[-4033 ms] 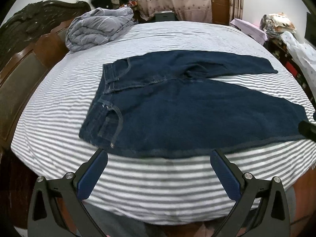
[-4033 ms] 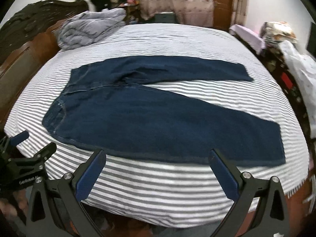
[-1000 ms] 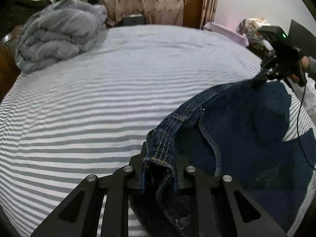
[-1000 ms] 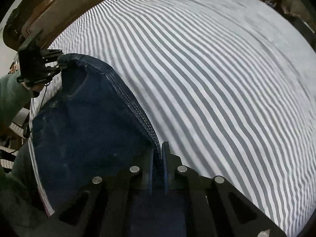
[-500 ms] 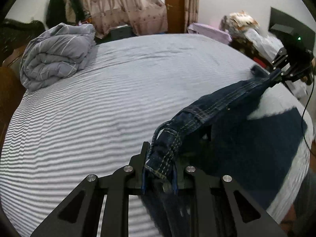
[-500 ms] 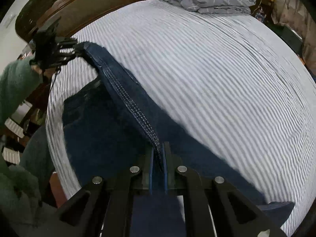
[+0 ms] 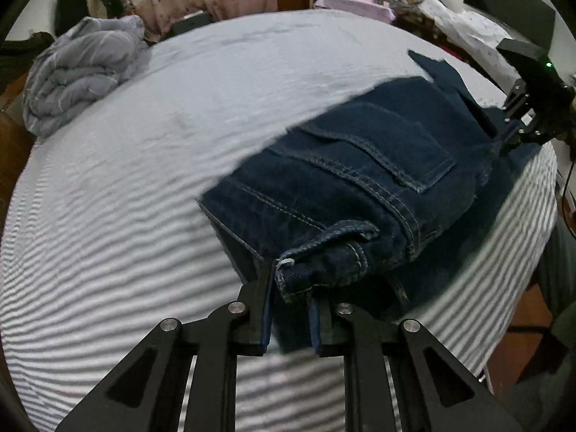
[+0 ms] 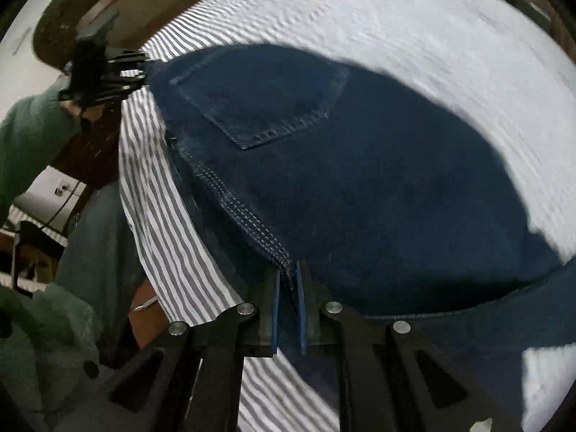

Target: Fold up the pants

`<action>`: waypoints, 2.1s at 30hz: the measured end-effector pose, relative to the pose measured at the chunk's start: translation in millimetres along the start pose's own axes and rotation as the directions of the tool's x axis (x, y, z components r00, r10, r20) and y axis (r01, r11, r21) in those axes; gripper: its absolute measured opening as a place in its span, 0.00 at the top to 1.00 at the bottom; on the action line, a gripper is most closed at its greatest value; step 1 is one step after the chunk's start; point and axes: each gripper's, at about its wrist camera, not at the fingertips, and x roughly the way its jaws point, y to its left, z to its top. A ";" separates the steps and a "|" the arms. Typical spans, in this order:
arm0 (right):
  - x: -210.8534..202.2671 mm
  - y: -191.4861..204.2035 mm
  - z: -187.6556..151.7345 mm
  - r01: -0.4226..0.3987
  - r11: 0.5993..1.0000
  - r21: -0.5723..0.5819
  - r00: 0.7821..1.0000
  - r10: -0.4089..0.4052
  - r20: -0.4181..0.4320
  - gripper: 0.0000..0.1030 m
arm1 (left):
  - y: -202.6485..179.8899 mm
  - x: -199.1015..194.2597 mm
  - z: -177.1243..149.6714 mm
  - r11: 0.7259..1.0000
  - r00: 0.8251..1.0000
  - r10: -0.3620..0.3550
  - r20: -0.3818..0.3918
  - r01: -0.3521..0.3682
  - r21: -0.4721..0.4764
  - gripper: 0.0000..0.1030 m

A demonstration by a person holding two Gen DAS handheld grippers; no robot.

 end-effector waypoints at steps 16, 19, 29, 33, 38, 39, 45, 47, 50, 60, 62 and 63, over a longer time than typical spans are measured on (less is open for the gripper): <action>54.1 -3.7 -30.5 0.126 0.983 0.132 0.992 -0.121 -0.042 0.85 | -16.7 5.5 -51.9 0.999 0.985 0.033 -0.168 -0.038 -0.028 0.79; 51.5 -4.8 -37.0 0.125 0.982 0.143 0.992 -0.123 -0.017 0.84 | -6.3 -7.2 -63.9 0.991 0.988 0.035 -0.153 -0.054 -0.125 0.79; 49.4 2.0 -48.2 0.145 0.976 0.165 0.988 -0.152 0.030 0.83 | -44.5 -13.9 -49.2 0.918 0.968 -0.249 -0.013 0.232 -0.320 0.79; 51.9 13.8 -44.5 0.173 0.977 0.121 0.984 -0.177 0.027 0.76 | -30.1 -3.7 -50.9 0.815 0.948 -0.315 0.037 0.290 -0.502 0.79; 53.1 15.6 -47.9 0.166 0.979 0.121 0.984 -0.172 0.044 0.73 | -12.3 6.4 -59.7 0.677 0.932 -0.346 0.108 0.328 -0.659 0.79; 51.7 13.7 -49.1 0.160 0.979 0.126 0.985 -0.167 0.048 0.73 | -11.6 7.8 -58.9 0.668 0.932 -0.344 0.115 0.329 -0.668 0.79; 43.5 11.7 -53.7 0.162 0.979 0.120 0.983 -0.171 0.069 0.75 | -11.7 -1.9 -61.5 0.670 0.942 -0.292 0.166 0.326 -0.667 0.76; 46.3 15.7 -53.6 0.180 0.978 0.108 0.980 -0.188 0.070 0.78 | -13.0 3.0 -59.6 0.673 0.947 -0.284 0.152 0.310 -0.672 0.75; 48.8 18.4 -52.7 0.185 0.975 0.125 0.978 -0.196 0.077 0.81 | -15.7 12.9 -53.0 0.655 0.953 -0.266 0.144 0.288 -0.699 0.75; 21.1 20.0 -52.6 0.097 0.974 0.206 0.979 -0.131 0.155 0.83 | -9.9 13.8 -27.2 0.724 0.988 -0.074 0.138 0.148 -0.674 0.78; 28.8 20.1 -58.8 0.106 0.973 0.203 0.980 -0.137 0.146 0.82 | -2.4 14.7 -27.8 0.716 0.991 -0.044 0.125 0.119 -0.688 0.78; 36.0 18.9 -60.2 0.114 0.972 0.206 0.981 -0.143 0.129 0.82 | 0.1 16.3 -28.6 0.720 0.994 -0.032 0.104 0.095 -0.687 0.78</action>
